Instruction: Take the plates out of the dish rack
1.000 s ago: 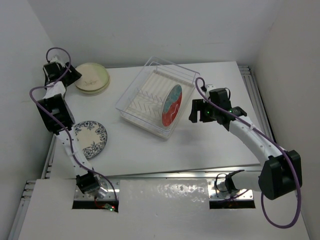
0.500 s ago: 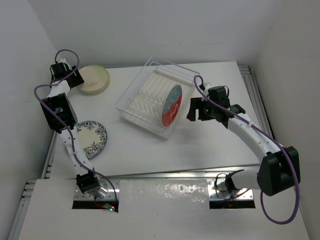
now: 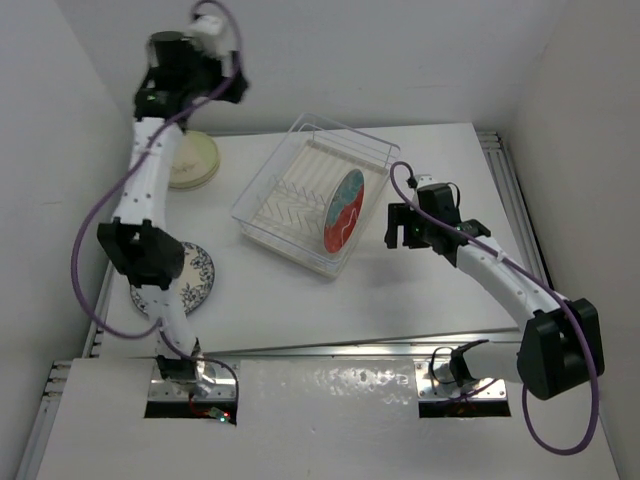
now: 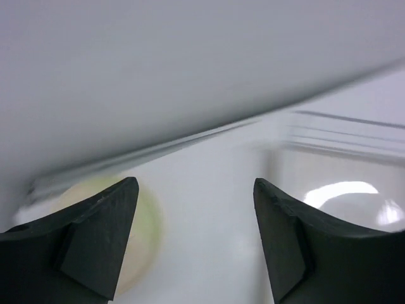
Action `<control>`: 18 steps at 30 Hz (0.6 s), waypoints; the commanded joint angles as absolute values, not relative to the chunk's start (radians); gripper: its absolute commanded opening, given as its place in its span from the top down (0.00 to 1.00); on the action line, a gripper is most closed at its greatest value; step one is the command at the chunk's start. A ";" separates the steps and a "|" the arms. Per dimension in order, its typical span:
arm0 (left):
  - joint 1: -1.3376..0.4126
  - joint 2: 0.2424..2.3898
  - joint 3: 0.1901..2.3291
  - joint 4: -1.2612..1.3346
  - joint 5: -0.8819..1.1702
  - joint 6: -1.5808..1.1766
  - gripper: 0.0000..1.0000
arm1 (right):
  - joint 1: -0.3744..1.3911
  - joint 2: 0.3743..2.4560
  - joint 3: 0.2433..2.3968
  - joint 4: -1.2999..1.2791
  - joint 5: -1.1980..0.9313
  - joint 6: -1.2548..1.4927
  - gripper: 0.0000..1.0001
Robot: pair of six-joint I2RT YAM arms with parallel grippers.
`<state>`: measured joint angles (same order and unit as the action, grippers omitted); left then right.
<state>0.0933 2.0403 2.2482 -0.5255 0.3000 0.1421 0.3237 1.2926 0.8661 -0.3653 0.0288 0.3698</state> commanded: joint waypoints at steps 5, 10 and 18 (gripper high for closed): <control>-0.441 1.881 2.243 -0.919 0.426 0.305 0.25 | 0.330 1.229 0.772 -0.298 0.117 0.336 0.17; -0.589 1.896 2.198 -0.980 0.327 0.359 0.24 | 0.328 1.167 0.713 -0.314 0.150 0.311 0.16; -0.683 1.898 2.024 -0.870 0.063 0.301 0.31 | 0.328 1.066 0.580 -0.295 0.160 0.336 0.16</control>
<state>-0.6624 1.8988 2.0617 -0.9245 0.1810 0.3149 0.3241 1.0981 0.6014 -0.3317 0.1394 0.3325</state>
